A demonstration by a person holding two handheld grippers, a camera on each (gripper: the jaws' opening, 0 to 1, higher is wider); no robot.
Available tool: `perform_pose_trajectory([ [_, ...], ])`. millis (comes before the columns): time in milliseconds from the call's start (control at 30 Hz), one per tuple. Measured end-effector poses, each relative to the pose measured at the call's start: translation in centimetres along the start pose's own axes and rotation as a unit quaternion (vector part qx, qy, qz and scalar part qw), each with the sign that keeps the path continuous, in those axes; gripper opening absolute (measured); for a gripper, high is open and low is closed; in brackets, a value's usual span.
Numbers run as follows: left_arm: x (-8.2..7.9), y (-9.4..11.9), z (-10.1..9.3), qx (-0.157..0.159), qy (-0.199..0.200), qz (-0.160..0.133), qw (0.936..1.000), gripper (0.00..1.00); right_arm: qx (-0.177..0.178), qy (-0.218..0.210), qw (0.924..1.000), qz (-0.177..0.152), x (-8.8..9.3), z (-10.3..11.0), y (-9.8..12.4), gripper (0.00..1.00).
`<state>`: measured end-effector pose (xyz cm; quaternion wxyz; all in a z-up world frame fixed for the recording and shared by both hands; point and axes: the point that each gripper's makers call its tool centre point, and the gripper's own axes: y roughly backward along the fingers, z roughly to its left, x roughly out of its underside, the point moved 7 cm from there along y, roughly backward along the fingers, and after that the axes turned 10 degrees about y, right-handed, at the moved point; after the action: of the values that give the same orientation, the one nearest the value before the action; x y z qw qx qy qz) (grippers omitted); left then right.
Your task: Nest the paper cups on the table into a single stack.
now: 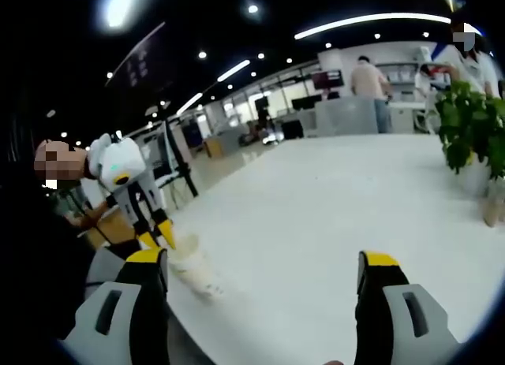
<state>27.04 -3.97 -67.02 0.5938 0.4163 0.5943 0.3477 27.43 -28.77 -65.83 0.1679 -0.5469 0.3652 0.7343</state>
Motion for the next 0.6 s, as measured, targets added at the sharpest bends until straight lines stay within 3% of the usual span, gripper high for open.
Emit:
perform_pose_trajectory([
  [600,0.9,-1.2,-0.1,0.016,0.023,-0.003,0.9996,0.12,0.01,-0.015,0.9998,-0.003,0.7,-0.1,0.5,0.98],
])
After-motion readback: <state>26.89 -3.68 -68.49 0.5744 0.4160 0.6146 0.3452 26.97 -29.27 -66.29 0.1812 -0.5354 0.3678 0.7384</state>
